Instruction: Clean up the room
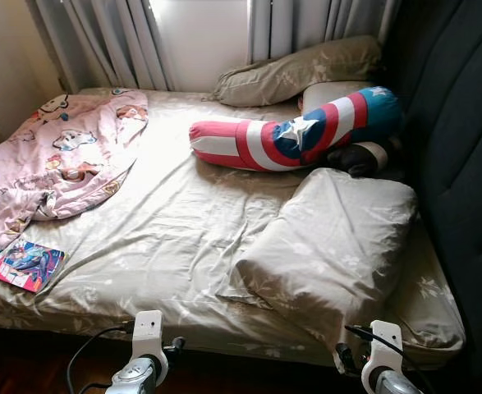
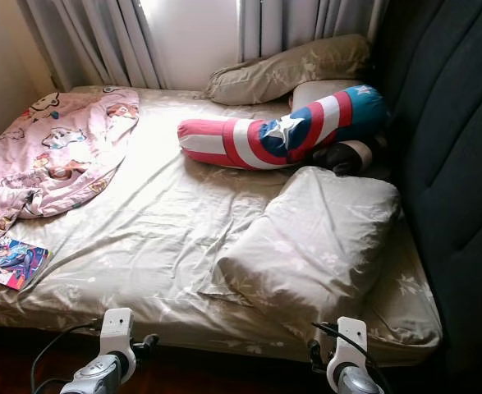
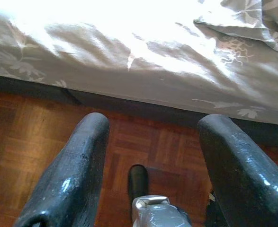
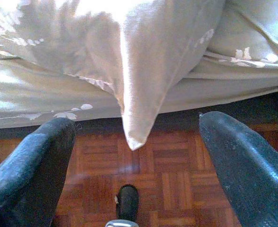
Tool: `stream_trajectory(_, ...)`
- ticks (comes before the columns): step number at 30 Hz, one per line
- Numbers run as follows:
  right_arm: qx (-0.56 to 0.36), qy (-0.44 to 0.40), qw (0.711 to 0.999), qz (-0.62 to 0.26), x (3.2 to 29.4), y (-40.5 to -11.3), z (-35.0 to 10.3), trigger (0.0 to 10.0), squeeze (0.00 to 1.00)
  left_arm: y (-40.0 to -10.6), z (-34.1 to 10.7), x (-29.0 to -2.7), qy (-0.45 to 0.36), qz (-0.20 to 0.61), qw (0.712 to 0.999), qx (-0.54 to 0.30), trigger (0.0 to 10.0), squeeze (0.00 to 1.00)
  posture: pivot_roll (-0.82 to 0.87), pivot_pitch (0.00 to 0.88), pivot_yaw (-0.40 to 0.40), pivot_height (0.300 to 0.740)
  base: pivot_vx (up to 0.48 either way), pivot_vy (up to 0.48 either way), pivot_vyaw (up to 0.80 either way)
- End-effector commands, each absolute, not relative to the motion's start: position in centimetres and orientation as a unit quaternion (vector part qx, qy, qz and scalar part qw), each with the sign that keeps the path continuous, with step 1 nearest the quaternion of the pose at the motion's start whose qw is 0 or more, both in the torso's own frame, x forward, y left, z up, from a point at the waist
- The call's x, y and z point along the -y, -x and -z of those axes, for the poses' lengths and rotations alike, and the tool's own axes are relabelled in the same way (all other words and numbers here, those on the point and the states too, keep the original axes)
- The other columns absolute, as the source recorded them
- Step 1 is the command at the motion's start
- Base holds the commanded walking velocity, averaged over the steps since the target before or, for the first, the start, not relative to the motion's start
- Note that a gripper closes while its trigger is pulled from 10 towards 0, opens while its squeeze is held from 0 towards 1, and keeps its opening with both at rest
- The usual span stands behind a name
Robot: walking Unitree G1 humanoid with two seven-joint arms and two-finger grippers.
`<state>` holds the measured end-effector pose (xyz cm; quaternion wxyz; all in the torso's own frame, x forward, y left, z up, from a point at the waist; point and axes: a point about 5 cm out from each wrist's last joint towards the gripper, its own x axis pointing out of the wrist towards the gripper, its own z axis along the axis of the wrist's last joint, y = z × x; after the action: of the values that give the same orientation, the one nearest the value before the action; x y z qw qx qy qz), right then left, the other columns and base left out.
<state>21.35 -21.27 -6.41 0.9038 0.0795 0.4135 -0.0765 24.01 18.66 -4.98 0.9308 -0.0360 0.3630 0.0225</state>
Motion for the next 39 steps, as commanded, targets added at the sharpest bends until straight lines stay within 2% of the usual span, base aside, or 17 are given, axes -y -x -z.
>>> stream_trajectory(1,-0.415,-0.078,0.903,0.074,21.16,-21.28,6.47,10.0,0.0,-23.75,5.12,-19.01,0.028,-0.024,0.929,-0.368,10.0,0.0,0.09,0.0,-0.014,0.74,0.0,0.0,0.0)
stream_trajectory(9,-0.414,-0.078,0.904,0.075,21.19,-21.36,6.42,10.0,0.0,-23.8,5.1,-18.98,0.035,-0.028,0.929,-0.368,10.0,0.0,0.09,0.0,-0.016,0.74,0.0,0.0,0.0)
stream_trajectory(19,-0.413,-0.08,0.904,0.076,21.2,-21.46,6.36,10.0,0.0,-23.91,5.03,-19.0,0.033,-0.03,0.929,-0.367,10.0,0.0,0.09,0.0,-0.019,0.74,0.0,0.448,0.0)
stream_trajectory(39,-0.411,-0.082,0.905,0.078,21.16,-21.53,6.33,10.0,0.0,-24.02,4.94,-19.07,0.027,-0.027,0.93,-0.366,10.0,0.0,0.09,0.0,-0.018,0.74,0.0,0.0,0.0)
